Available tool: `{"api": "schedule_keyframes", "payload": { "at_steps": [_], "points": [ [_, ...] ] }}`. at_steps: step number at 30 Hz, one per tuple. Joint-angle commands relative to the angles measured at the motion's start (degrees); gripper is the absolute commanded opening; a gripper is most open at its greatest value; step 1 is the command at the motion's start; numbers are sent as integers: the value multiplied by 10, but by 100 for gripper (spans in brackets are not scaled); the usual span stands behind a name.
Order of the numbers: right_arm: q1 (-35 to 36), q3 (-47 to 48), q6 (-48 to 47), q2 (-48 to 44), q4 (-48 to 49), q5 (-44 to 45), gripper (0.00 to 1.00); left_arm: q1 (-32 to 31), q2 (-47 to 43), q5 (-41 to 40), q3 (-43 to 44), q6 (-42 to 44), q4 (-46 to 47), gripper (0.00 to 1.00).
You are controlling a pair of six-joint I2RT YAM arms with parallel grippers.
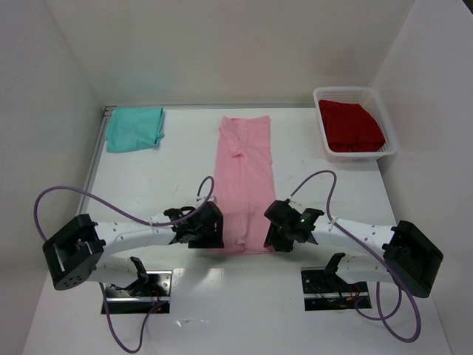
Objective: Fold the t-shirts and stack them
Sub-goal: Grab the bottom of the folded rectangular tshirt with both arms
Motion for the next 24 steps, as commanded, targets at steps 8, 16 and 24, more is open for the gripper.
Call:
{"api": "schedule_keyframes", "payload": {
  "at_steps": [8, 16, 24],
  "points": [
    [5, -1, 11, -37, -12, 40, 24, -1, 36, -2, -5, -12, -6, 51],
    [5, -13, 5, -49, 20, 45, 8, -1, 41, 3, 0, -12, -1, 25],
    [5, 1, -17, -43, 40, 52, 0, -1, 18, -12, 27, 1, -23, 0]
  ]
}}
